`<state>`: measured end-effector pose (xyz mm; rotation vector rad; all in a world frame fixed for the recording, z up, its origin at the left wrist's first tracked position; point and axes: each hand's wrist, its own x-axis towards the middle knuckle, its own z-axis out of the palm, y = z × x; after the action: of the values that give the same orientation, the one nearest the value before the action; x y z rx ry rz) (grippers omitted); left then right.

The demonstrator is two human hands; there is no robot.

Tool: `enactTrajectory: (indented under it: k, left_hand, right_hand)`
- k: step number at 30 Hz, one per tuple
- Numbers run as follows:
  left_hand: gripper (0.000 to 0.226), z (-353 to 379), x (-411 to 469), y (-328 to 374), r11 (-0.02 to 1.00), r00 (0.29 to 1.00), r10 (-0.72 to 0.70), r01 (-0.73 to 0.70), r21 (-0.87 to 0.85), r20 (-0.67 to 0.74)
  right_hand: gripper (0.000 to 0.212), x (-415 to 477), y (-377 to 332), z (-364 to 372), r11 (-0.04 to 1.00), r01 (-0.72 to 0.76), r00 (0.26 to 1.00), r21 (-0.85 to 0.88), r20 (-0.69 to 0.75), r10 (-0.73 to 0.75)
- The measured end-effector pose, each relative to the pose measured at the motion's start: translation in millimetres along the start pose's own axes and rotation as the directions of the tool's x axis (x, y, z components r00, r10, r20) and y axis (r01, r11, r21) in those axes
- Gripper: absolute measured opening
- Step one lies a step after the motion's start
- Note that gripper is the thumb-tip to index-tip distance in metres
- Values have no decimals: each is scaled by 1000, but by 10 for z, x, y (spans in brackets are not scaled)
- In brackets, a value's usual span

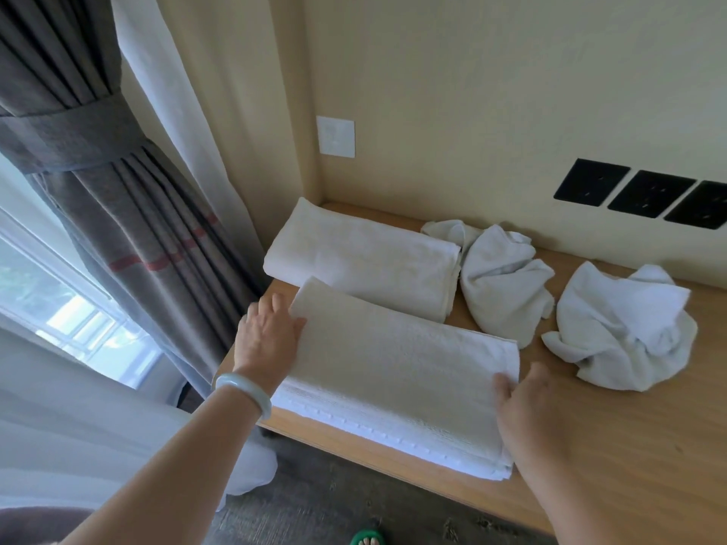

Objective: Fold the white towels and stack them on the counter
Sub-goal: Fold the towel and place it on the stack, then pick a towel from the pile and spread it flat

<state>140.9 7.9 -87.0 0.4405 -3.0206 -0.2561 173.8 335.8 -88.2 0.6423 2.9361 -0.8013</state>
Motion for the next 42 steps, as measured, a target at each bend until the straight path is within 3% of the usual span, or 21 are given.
enactTrajectory:
  k: [2, 3, 6, 8, 10, 16, 20, 31, 36, 39, 42]
  left_hand:
    - [53, -44, -75, 307, 993, 988, 119, -117, 26, -94]
    - [59, -36, -133, 509, 980, 978, 196, -198, -21, -75]
    - [63, 162, -341, 1045, 918, 913, 395, -395, -23, 104]
    - [73, 358, -385, 1046, 903, 885, 421, -430, 3, 198]
    - [76, 509, -364, 839, 921, 898, 378, -390, 8, 226]
    - [68, 488, -221, 307, 966, 960, 245, -254, 48, 135]
    - [68, 520, -252, 270, 979, 972, 199, -203, 27, 122]
    - [87, 441, -168, 290, 994, 955, 98, -106, 13, 281]
    - [84, 192, 67, 520, 980, 918, 39, -113, 164, 394]
    - [71, 64, 46, 910, 955, 935, 187, -246, 168, 302]
    - [64, 91, -121, 1503, 909, 871, 394, -417, 19, 293]
  right_hand:
    - [54, -37, -198, 41, 954, 224, 953, -200, -161, -258]
    - [57, -84, -347, 114, 922, 331, 918, -202, -157, -365]
    - [65, -183, -667, 541, 817, 554, 829, -159, 20, -559]
    - [63, -184, -665, 802, 786, 594, 804, -170, 141, -577]
    - [59, -138, -501, 848, 787, 582, 812, -204, 196, -550]
    - [69, -1, -58, 680, 829, 465, 882, -311, 84, -463]
    - [74, 11, 99, 582, 880, 362, 932, -307, 120, -342]
    - [73, 35, 168, 481, 933, 324, 934, -157, 209, -289]
    - [71, 175, 28, 255, 941, 301, 916, -153, 321, -241]
    - [67, 239, 47, -3, 968, 249, 930, -24, 284, -232]
    - [64, 352, 259, -232, 970, 146, 962, 193, 200, -185]
